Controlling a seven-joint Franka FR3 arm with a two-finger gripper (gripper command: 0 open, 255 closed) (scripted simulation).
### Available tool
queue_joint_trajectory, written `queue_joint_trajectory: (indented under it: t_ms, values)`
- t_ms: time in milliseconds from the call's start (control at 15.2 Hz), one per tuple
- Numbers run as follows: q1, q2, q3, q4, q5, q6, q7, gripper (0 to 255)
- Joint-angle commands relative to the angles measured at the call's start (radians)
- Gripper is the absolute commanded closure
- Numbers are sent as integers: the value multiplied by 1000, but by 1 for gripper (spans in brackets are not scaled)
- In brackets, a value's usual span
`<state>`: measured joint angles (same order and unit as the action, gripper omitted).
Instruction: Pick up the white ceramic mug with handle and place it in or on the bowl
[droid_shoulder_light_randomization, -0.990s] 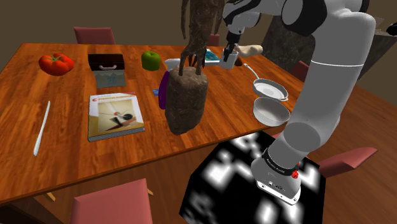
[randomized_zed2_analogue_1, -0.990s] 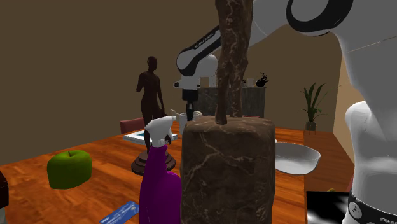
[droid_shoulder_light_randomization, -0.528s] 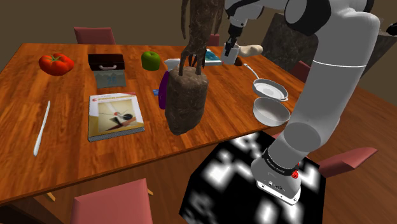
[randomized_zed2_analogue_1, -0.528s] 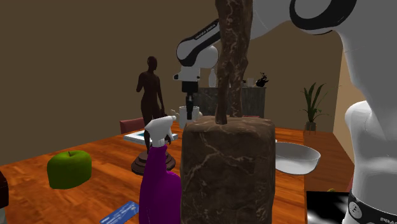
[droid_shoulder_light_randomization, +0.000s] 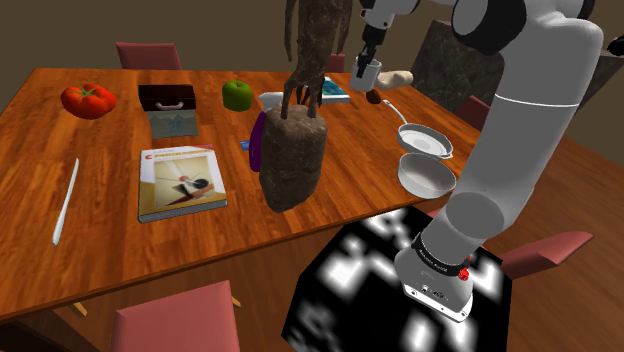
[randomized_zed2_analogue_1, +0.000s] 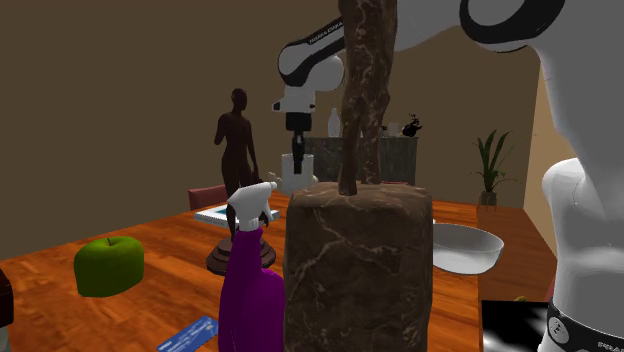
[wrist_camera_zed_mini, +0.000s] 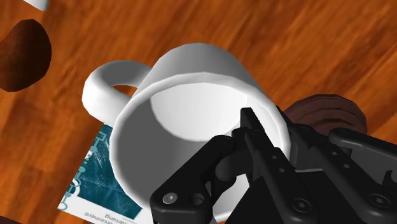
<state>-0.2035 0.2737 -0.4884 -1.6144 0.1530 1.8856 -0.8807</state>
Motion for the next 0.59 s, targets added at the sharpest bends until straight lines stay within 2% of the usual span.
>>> queue_joint_trajectory:
  t_ms: [0,264,528]
  values:
    - [12,-47,-5,-53,-21,11,7,255]
    - [48,-231,-13,-264,-112,61,49,255]
    - [52,-412,-2,-446,-205,83,101,255]
